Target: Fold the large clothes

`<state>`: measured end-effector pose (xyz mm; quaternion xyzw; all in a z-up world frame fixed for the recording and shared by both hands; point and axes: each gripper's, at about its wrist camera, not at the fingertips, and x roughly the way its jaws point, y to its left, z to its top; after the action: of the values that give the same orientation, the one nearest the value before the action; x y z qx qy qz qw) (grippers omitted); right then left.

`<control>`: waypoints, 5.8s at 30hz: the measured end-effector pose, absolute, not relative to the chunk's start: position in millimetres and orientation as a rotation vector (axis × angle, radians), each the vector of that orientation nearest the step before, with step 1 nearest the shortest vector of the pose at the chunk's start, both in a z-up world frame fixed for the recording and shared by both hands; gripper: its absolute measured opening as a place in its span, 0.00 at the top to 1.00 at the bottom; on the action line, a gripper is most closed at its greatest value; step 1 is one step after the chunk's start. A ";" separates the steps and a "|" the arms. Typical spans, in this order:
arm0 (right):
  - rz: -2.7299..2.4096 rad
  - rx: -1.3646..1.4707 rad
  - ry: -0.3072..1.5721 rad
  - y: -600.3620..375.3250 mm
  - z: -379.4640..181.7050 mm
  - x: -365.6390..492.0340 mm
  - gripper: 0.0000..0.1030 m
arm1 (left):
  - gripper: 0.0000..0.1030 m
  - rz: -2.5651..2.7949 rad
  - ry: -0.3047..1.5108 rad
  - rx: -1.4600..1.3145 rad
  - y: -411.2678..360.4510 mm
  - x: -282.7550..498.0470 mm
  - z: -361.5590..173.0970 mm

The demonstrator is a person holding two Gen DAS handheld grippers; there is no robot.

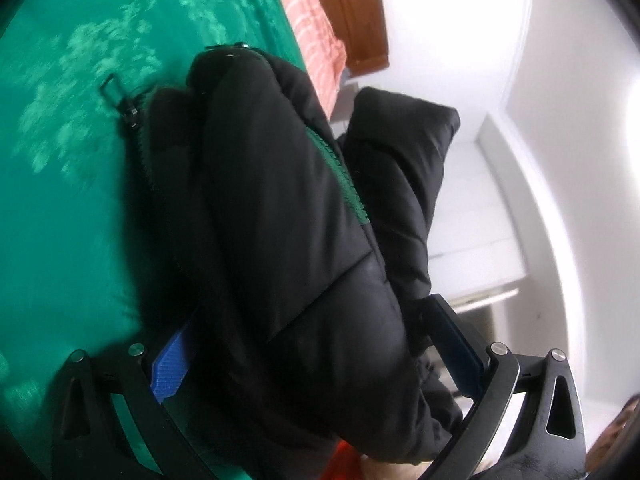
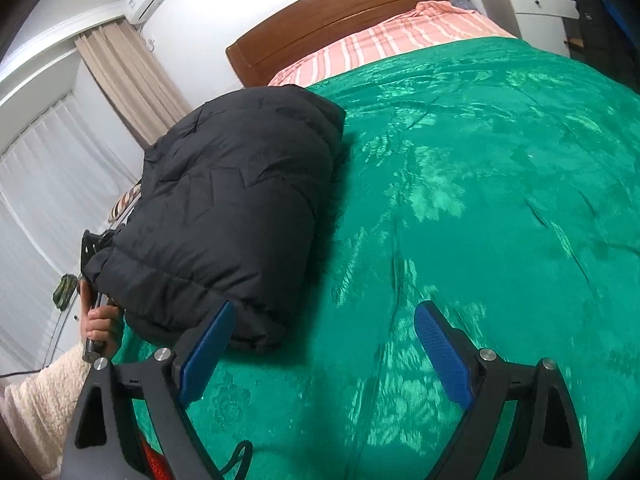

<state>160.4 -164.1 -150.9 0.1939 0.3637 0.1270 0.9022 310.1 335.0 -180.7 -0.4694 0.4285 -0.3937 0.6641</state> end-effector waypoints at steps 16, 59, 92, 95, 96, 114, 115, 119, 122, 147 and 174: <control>0.789 0.780 1.128 -144.0 -203.1 335.2 0.03 | 0.00 -0.763 1.228 -0.630 267.4 364.9 -181.1; 0.351 0.066 0.754 -135.0 -60.0 330.2 0.07 | 0.09 -0.200 0.866 -0.121 240.3 397.1 -48.1; 0.187 0.064 0.566 -129.5 -7.7 61.7 0.00 | 0.00 0.125 0.575 0.098 123.3 94.8 23.1; 0.172 0.053 0.566 -126.7 -10.8 57.3 0.00 | 0.00 0.129 0.581 0.111 120.9 90.4 22.3; 0.171 0.056 0.566 -127.0 -11.5 57.3 0.00 | 0.00 0.129 0.584 0.116 119.9 89.4 21.8; 0.194 0.093 0.688 -126.0 -24.6 31.6 0.00 | 0.00 0.103 0.570 0.201 111.7 56.2 12.6; 0.200 0.094 0.694 -124.5 -23.3 30.4 0.00 | 0.00 0.099 0.575 0.199 110.5 55.6 13.5; 0.210 0.073 0.681 -115.0 -14.7 23.4 0.00 | 0.00 0.090 0.594 0.191 106.5 56.0 17.3; 0.217 0.045 0.667 -106.6 -9.0 18.3 0.00 | 0.00 0.109 0.583 0.194 106.0 53.8 21.4; 0.108 0.018 0.669 -106.4 24.8 40.9 0.00 | 0.00 0.073 0.684 0.113 102.3 60.5 45.2; 0.000 -0.078 0.660 -102.7 33.9 45.7 0.00 | 0.00 0.107 0.672 0.146 93.7 65.0 54.7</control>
<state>45.7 -102.7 33.9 -0.0385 0.3239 0.0002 0.9453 65.0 93.7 54.7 0.0715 0.3292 0.0526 0.9401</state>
